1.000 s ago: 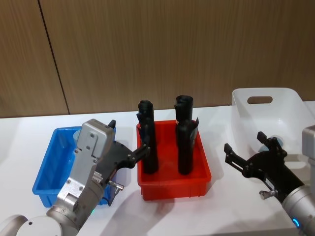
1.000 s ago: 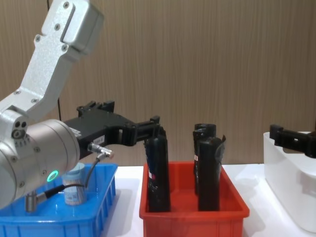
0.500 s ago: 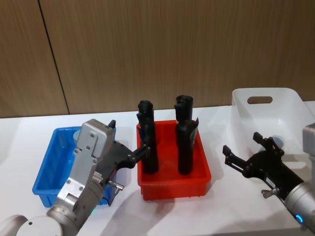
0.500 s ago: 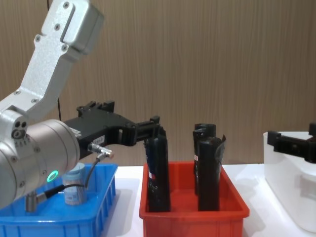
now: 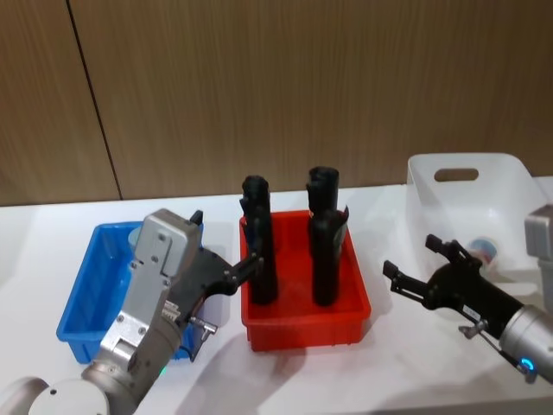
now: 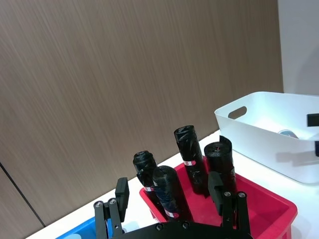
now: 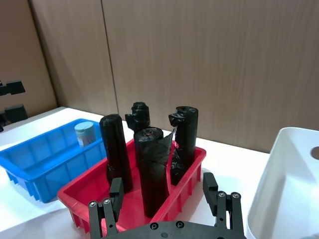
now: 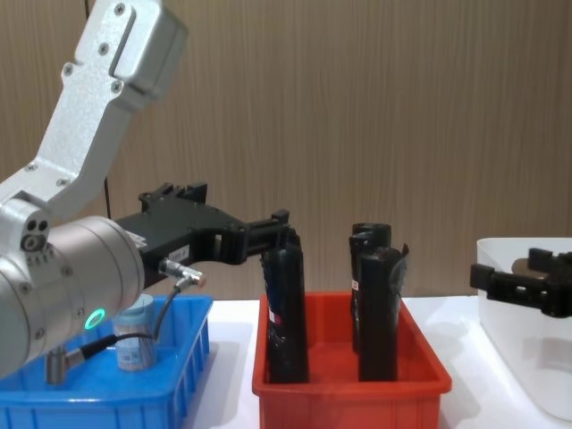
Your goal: Pick the cotton swabs from the blue box and place them into the white box.
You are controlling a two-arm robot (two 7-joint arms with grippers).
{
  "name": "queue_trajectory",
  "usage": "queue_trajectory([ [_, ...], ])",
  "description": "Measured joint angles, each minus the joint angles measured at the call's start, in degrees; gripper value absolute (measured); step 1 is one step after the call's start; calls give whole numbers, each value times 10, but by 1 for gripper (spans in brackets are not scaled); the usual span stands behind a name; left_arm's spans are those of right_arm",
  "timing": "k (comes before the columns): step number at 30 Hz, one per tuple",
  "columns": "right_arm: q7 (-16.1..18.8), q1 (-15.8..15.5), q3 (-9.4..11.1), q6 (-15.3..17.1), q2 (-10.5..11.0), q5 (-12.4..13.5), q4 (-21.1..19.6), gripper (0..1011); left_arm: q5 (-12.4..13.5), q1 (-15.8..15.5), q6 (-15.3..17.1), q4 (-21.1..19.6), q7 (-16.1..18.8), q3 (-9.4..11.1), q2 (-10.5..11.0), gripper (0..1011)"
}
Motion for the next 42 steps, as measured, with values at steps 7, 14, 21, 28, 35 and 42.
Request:
queue_trajectory([
  [7,64,52,0,-14,-9,5,78,1001,0,0,0,0,0,0,0,1004],
  [14,117,105,-9,-26,-24,3,152,1001,0,0,0,0,0,0,0,1004],
  [21,146,150,-22,-32,-42,-4,207,1001,0,0,0,0,0,0,0,1004],
  [28,162,191,-36,-40,-61,-15,259,1001,0,0,0,0,0,0,0,1004],
  [35,172,230,-47,-51,-77,-23,315,1002,0,0,0,0,0,0,0,1004],
  [42,178,269,-56,-68,-94,-30,379,1002,0,0,0,0,0,0,0,1004],
])
